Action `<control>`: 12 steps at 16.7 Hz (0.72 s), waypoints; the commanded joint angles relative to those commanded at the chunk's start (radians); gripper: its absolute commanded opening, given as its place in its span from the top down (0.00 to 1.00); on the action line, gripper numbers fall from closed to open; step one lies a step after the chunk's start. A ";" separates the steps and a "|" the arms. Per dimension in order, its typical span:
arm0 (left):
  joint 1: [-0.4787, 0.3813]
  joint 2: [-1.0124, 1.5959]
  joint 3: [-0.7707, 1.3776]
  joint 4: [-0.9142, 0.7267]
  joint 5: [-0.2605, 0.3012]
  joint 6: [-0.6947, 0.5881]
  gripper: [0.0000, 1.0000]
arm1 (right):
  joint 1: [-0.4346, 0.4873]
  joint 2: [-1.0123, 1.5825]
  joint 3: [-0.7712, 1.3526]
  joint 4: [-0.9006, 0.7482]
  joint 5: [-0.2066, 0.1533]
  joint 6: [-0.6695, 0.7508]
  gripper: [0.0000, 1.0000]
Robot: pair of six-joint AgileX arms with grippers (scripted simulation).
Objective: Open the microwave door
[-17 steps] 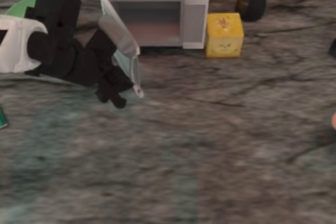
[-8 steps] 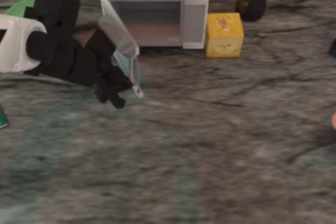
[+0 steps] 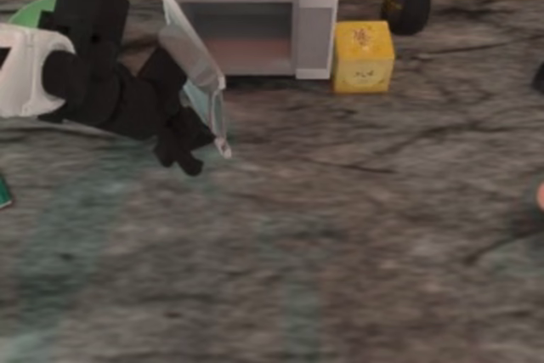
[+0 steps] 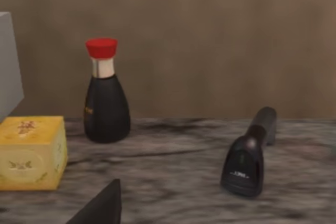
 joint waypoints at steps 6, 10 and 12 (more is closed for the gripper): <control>0.000 0.000 0.000 0.000 0.000 0.000 1.00 | 0.000 0.000 0.000 0.000 0.000 0.000 0.00; -0.004 0.000 -0.005 -0.003 0.006 -0.001 1.00 | 0.000 0.000 0.000 0.000 0.000 0.000 0.00; 0.005 0.003 -0.001 -0.016 0.015 0.022 1.00 | 0.000 0.000 0.000 0.000 0.000 0.000 0.00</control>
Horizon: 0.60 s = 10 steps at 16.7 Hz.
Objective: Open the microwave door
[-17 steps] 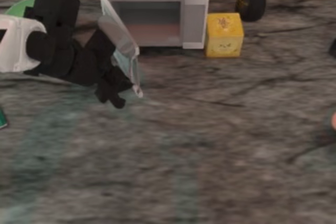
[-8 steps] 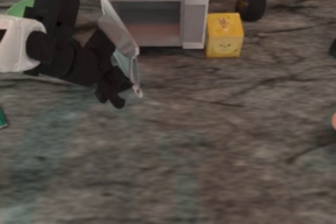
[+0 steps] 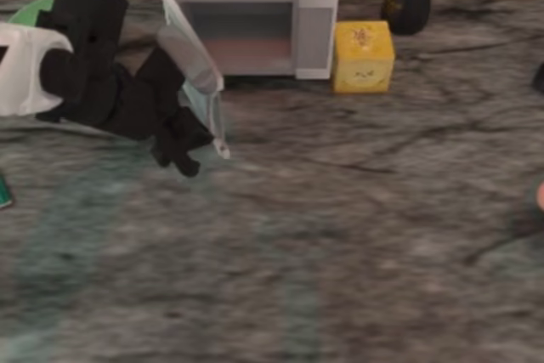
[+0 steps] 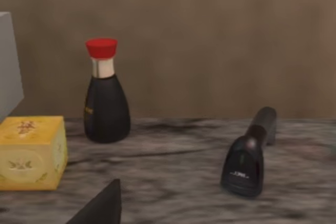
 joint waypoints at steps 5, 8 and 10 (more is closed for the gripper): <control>0.026 0.002 0.015 -0.030 0.028 0.060 1.00 | 0.000 0.000 0.000 0.000 0.000 0.000 0.00; 0.027 0.003 0.015 -0.032 0.029 0.062 1.00 | 0.000 0.000 0.000 0.000 0.000 0.000 0.00; 0.027 0.003 0.015 -0.032 0.029 0.062 1.00 | 0.000 0.000 0.000 0.000 0.000 0.000 0.00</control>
